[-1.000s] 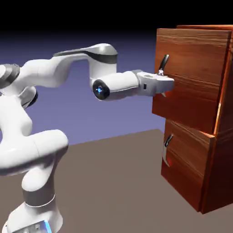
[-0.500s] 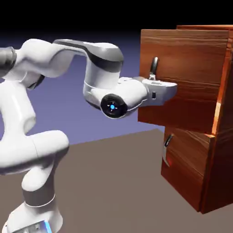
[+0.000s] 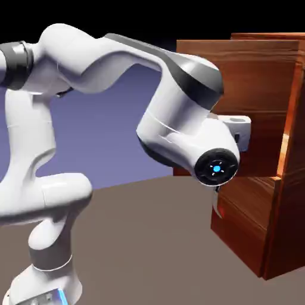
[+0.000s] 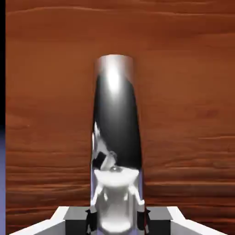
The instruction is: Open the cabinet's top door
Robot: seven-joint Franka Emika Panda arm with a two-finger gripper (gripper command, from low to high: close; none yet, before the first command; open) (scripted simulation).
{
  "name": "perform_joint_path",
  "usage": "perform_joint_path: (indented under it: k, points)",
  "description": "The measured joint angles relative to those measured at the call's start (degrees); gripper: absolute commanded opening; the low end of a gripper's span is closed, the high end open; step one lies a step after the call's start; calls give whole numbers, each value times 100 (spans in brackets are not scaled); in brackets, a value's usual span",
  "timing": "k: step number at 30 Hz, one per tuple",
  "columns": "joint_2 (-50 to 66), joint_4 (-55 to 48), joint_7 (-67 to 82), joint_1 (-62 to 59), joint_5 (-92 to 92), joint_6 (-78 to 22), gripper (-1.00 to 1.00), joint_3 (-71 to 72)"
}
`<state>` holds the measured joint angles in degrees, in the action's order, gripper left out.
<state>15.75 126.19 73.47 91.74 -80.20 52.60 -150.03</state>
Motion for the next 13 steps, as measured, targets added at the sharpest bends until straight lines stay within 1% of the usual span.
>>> perform_joint_path:
  k: [11, 12, 13]
  points:
    - [-2256, -2217, -27, 188, 1464, -700, -100, 250]
    - [-2386, -2356, -52, 210, 1533, -743, 100, 267]
    - [-2387, -2357, -55, 198, 1530, -738, 100, 267]
